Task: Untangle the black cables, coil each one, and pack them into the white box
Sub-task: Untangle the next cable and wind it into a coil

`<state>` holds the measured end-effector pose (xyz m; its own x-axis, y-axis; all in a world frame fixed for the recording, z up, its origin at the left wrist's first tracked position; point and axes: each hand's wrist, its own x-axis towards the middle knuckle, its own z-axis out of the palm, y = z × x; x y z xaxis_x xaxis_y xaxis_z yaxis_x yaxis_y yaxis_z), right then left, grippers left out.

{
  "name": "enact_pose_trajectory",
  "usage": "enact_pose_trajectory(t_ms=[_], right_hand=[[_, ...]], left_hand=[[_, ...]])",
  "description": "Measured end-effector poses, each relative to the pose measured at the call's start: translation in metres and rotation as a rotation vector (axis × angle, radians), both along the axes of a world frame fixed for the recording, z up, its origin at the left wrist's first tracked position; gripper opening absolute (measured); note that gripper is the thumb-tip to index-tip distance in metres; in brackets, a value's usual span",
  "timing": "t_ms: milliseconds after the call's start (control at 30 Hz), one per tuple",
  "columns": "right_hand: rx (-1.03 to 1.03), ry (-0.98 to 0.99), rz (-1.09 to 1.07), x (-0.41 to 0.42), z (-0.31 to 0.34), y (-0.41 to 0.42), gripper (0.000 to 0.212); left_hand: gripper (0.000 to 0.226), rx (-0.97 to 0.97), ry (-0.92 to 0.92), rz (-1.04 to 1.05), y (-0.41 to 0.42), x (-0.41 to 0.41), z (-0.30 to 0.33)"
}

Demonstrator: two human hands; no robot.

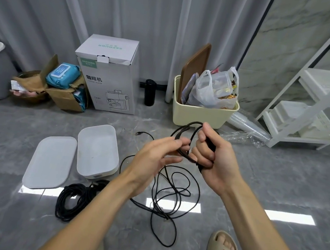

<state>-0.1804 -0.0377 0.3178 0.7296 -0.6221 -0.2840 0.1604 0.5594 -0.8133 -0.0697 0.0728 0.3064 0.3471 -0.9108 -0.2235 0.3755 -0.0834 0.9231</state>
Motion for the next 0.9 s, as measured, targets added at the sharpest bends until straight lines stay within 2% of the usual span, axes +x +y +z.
enact_pose_trajectory(t_ms=[100,200,433,500,567,667,800,900], right_hand=[[0.011,-0.011,-0.022,0.001,0.003,0.001,0.038],[0.008,-0.008,-0.033,0.002,0.005,0.002,0.037],[-0.015,0.004,-0.035,0.0,0.005,0.001,0.036],[-0.045,0.034,-0.026,0.0,0.004,0.002,0.037],[-0.068,0.07,-0.02,0.001,0.002,0.005,0.038],[-0.081,0.092,-0.022,0.004,0.001,0.008,0.038],[-0.125,0.106,-0.042,0.005,0.001,0.006,0.032],[-0.165,0.151,-0.092,0.004,0.0,0.005,0.029]], left_hand=[[0.025,-0.018,0.015,-0.022,0.0,0.003,0.003],[0.029,0.003,0.025,0.003,0.0,0.004,0.006],[0.021,0.136,-0.186,0.168,-0.001,0.009,0.008],[0.024,0.172,-0.311,0.244,-0.001,0.012,0.007],[0.025,0.213,-0.552,0.283,-0.001,0.015,0.006],[0.043,0.18,-0.861,0.292,0.002,0.018,0.005],[0.047,0.049,-0.997,0.279,0.005,0.019,0.0],[0.051,-0.014,-1.013,0.24,0.004,0.019,-0.002]])
